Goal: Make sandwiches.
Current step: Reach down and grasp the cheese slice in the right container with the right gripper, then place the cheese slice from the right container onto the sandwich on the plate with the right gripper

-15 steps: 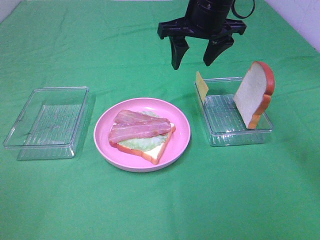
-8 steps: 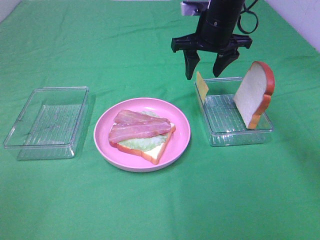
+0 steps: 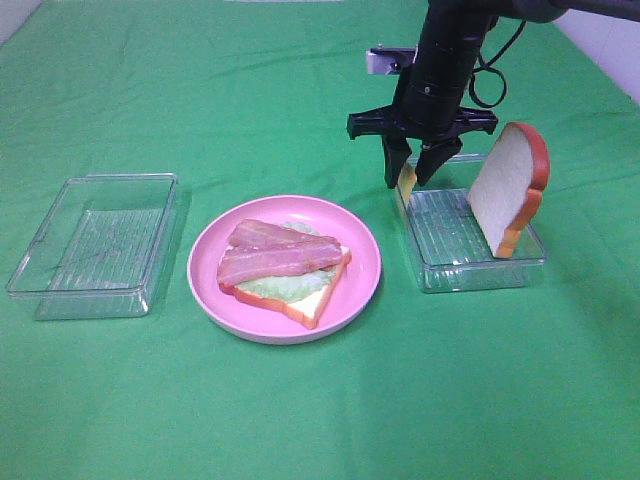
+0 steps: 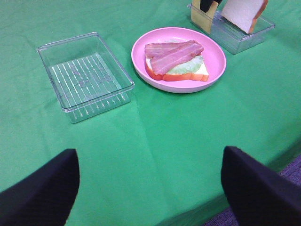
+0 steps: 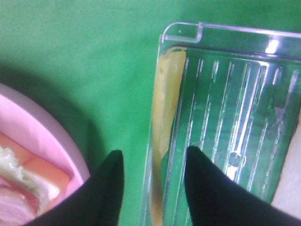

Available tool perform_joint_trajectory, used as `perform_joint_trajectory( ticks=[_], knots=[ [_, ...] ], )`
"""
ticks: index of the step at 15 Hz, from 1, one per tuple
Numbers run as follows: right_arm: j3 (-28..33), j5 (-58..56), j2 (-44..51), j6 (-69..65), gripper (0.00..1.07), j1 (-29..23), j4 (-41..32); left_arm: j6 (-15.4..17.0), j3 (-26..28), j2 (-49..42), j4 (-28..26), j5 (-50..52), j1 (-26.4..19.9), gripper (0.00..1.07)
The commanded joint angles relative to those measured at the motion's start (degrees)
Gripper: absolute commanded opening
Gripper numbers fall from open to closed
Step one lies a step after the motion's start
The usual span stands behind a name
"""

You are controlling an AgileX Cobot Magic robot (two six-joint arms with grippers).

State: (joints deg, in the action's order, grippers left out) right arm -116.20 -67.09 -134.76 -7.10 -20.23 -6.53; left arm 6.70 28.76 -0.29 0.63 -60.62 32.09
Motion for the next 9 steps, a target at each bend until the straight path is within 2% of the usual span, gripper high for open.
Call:
perform_joint_trajectory(
  ticks=[1,2,3,9],
  knots=[
    [-0.3,0.5,-0.2,0.7,0.14,0.3,-0.4,0.1,-0.1,-0.5,0.1,0.6,0.1,0.78],
    [-0.3,0.3,-0.2,0.7,0.03,0.3,-0.4,0.1,-0.1,-0.5,0.1,0.6,0.1,0.78],
    [-0.3,0.0,-0.2,0.7,0.00,0.3,-0.4,0.1,-0.1,-0.5,0.1,0.6,0.1,0.78],
    [-0.3,-1.0,5.2,2.5,0.00,0.2,-2.3,0.1,-0.1,-0.5,0.1,0.6,0.1,0.78]
  ],
)
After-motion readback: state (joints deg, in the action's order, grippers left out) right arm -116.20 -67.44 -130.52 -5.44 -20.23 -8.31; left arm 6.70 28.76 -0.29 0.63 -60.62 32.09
